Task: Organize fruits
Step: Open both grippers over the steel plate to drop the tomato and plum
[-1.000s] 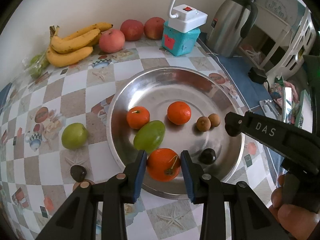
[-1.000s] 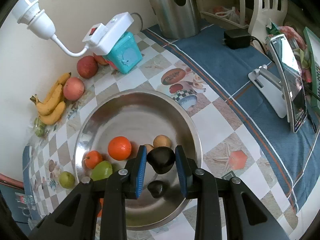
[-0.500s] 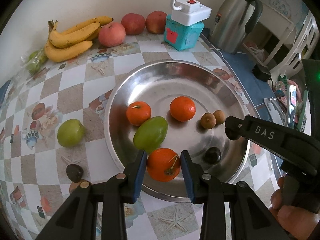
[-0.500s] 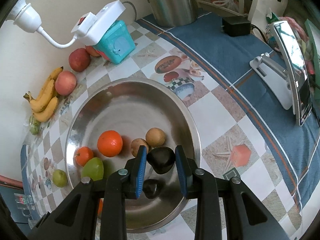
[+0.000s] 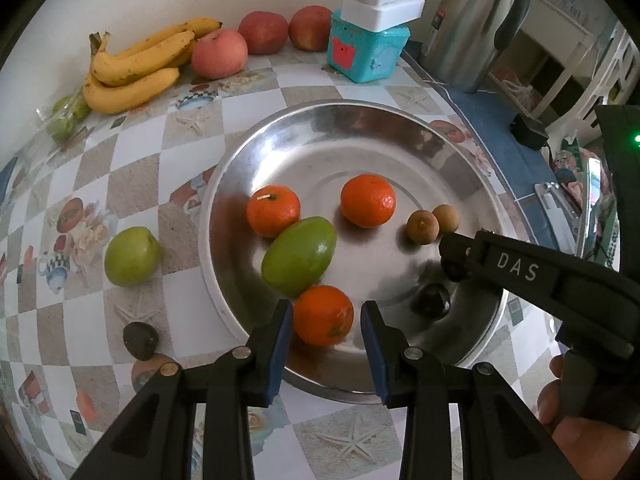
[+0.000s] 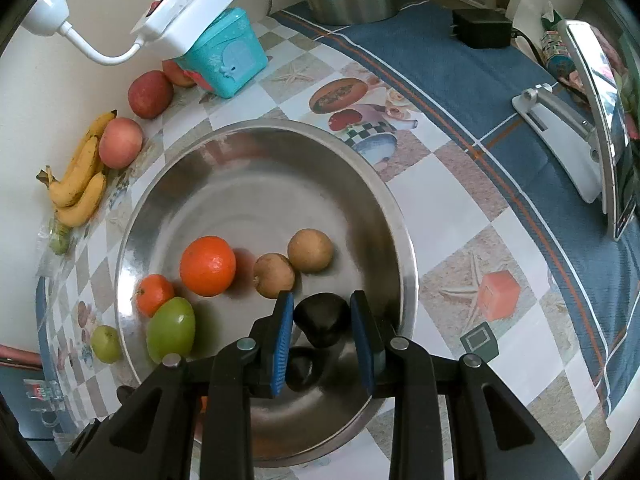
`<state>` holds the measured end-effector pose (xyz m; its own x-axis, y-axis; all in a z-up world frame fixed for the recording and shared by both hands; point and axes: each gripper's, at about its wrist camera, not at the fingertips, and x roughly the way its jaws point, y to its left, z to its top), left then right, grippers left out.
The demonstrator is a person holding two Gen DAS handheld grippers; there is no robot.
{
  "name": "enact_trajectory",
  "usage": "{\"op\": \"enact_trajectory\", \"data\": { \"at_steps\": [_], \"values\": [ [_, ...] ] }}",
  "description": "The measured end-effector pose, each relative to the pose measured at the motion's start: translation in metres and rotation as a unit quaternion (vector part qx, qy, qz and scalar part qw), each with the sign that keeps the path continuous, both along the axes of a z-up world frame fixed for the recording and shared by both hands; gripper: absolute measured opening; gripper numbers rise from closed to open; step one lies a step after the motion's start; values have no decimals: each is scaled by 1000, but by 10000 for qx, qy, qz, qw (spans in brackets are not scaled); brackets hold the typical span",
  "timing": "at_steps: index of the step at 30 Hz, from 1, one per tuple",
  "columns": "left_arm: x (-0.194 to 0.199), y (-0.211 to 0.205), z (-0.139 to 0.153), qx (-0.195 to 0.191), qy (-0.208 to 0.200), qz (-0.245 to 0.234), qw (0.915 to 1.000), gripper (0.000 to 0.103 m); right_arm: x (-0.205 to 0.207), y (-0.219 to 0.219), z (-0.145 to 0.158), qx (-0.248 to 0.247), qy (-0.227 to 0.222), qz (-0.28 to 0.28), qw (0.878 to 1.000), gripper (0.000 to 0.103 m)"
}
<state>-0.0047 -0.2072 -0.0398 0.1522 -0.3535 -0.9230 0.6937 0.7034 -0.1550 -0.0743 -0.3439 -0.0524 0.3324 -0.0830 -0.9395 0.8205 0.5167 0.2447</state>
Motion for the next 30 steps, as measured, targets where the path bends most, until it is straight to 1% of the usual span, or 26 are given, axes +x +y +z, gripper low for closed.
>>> {"op": "enact_trajectory", "data": {
  "at_steps": [1, 3, 7, 14, 17, 22, 27, 30],
  "values": [
    [0, 0, 0, -7, 19, 5, 10000, 39, 0, 0, 1, -12, -3, 1, 10000, 32],
    [0, 1, 2, -22, 21, 11, 10000, 40, 0, 0, 4, -37, 22, 23, 10000, 43],
    [2, 2, 7, -110, 55, 28, 9999, 47, 2, 1, 14, -137, -27, 49, 9999, 43],
    [10, 10, 16, -233, 110, 205, 9995, 47, 5, 2, 30, -318, -160, 77, 9993, 43],
    [18, 20, 18, -258, 147, 417, 9987, 48, 4, 2, 31, -324, -158, 97, 9993, 43],
    [40, 43, 23, -302, 131, 935, 9951, 48, 6, 4, 26, -237, -101, 170, 9995, 43],
    [62, 71, 26, -295, 87, 1451, 9889, 48, 14, 14, 28, -256, -82, 363, 9990, 43],
    [73, 86, 28, -275, 48, 1723, 9846, 48, 20, 22, 31, -222, -160, 524, 9983, 43]
  ]
}}
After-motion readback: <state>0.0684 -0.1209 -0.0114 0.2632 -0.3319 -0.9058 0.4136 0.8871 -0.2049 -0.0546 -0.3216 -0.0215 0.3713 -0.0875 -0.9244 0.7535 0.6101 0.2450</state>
